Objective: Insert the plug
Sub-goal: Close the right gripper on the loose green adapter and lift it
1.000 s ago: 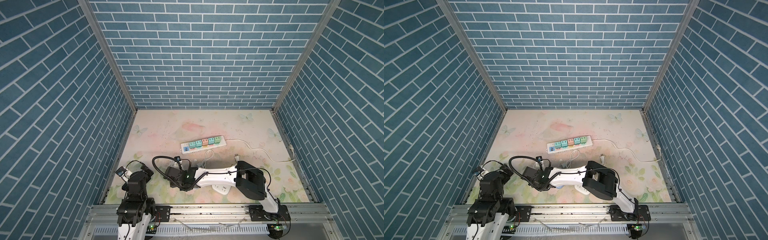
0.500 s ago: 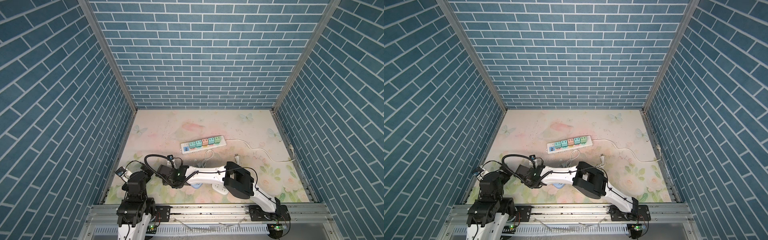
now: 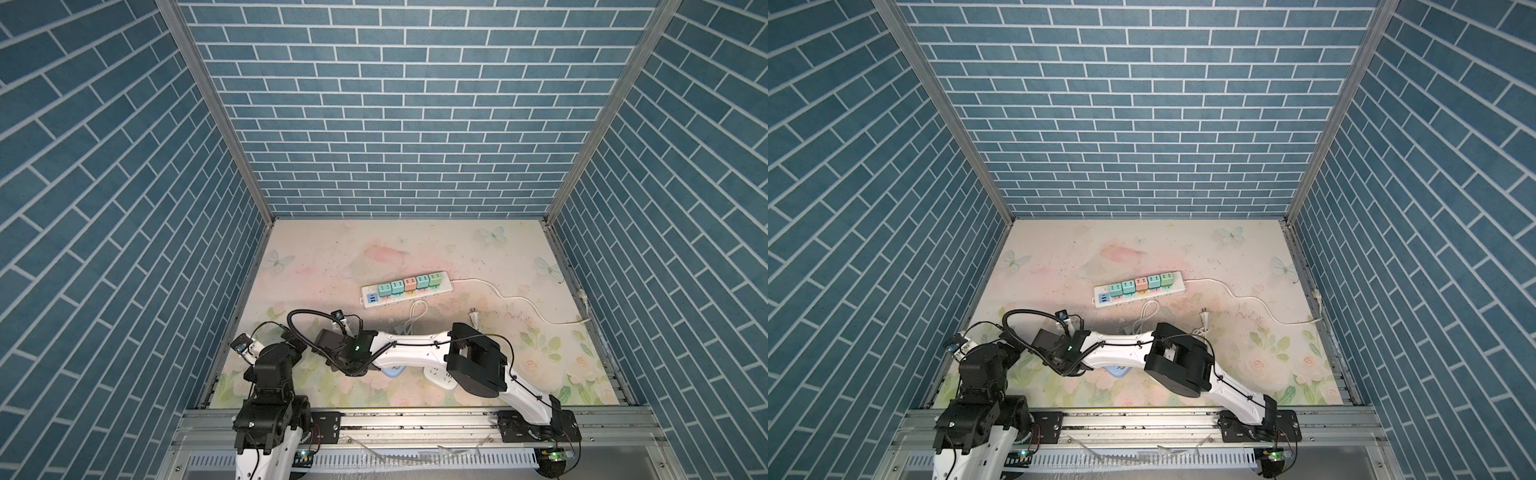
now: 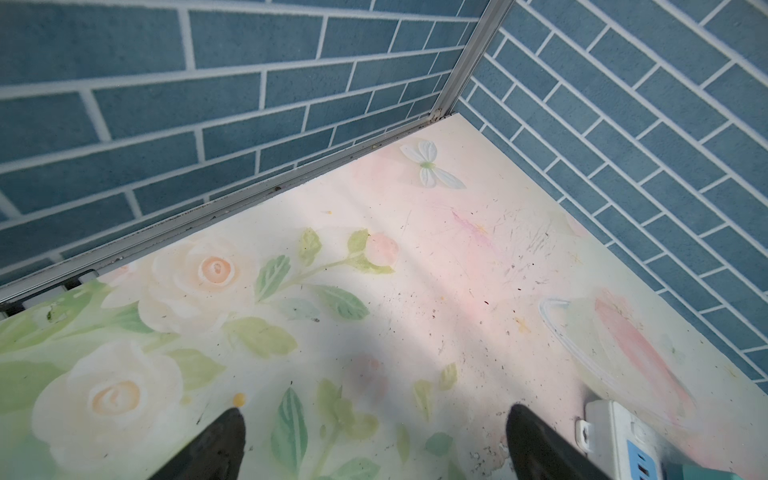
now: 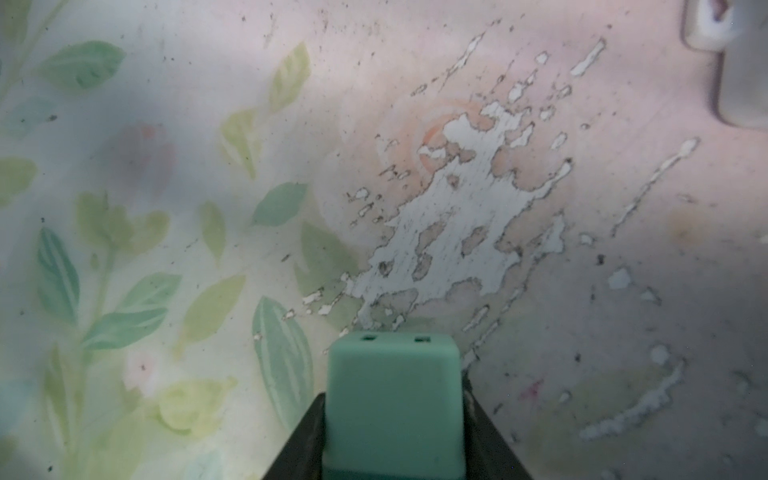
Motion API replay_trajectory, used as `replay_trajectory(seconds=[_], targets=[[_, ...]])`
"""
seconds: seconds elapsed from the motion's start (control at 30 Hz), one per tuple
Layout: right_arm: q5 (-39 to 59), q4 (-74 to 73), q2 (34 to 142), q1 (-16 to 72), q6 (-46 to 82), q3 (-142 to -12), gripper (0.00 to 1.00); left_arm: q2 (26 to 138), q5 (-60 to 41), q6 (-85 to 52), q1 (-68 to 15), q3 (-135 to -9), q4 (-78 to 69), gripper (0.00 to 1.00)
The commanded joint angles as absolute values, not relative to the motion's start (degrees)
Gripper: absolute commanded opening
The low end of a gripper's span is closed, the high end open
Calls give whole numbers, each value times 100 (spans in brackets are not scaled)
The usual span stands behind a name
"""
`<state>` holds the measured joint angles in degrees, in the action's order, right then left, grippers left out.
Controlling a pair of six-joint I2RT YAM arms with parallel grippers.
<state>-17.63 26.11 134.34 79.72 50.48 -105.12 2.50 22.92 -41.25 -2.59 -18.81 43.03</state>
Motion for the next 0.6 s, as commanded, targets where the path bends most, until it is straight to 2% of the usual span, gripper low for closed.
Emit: replay_trajectory(seconds=[0.0,0.13,0.2,0.43,0.57], targets=[[-1819,2888,13792,7945,4861,-10215,49,185,2302,-4125,-218,-1793,4438,99],[-1668,2642,13788,7943,4767,-10023,54,201,2280,-4126,-220,-1793,4432,100],[-1606,2564,13797,7946,4737,-9980,53,211,2276,-4130,-219,-1797,4423,100],[-1730,2047,13261,7882,4534,-9395,31,293,2216,-4105,-220,-1781,4354,100],[-1608,1505,12609,7692,4256,-8867,26,425,2104,-4049,-220,-1781,4247,99]])
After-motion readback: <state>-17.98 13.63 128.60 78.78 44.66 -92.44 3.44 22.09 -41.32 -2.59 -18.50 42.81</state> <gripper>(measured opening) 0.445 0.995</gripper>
